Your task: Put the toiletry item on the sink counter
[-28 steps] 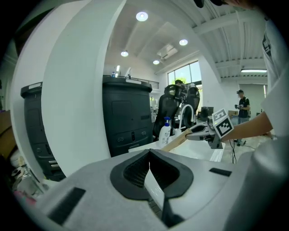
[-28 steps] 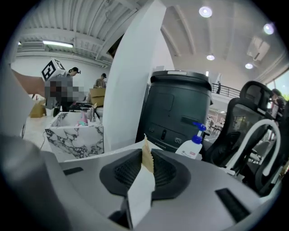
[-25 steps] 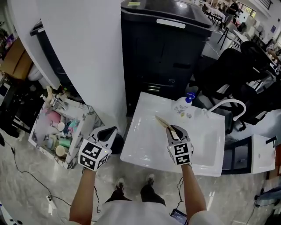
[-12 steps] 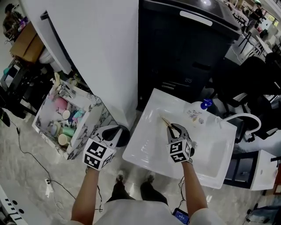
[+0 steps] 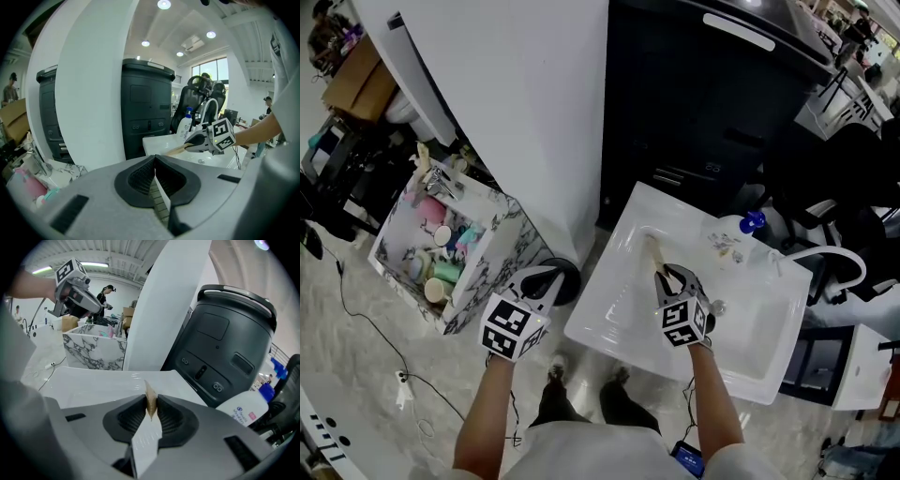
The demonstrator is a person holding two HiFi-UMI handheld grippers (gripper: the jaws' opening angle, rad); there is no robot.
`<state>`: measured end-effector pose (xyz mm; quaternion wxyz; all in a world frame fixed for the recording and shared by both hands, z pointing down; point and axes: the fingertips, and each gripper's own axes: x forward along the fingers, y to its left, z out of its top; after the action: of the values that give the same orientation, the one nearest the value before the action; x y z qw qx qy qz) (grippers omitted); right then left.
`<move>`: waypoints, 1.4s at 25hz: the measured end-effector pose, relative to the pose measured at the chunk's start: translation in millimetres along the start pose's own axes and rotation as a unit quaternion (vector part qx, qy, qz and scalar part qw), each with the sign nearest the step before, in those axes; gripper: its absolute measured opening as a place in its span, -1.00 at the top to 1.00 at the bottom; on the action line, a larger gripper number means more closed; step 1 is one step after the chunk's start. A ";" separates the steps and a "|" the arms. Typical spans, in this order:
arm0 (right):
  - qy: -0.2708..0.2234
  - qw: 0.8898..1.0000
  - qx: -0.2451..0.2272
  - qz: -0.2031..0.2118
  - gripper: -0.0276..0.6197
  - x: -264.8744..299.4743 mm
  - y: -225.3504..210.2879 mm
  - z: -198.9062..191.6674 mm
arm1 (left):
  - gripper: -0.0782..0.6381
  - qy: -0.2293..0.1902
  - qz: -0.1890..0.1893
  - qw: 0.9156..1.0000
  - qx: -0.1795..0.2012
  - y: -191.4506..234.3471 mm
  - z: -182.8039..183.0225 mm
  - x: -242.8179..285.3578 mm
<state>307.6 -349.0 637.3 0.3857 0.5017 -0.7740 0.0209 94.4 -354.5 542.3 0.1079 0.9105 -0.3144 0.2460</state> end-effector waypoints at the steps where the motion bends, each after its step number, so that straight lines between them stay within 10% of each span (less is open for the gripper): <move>1: 0.002 1.000 0.001 0.006 0.70 0.9 3.4 -1.1 | 0.76 0.000 -0.001 1.000 -0.001 0.0 -1.6 0.1; 35: 0.095 0.983 0.079 0.136 0.35 52.1 114.4 -36.7 | 0.75 0.048 0.010 0.997 -0.056 23.4 -98.9 -41.3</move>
<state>227.6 -316.5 735.7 0.4103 0.4163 -0.7907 0.1822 14.0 -316.5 606.6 0.1711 0.8868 -0.3317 0.2726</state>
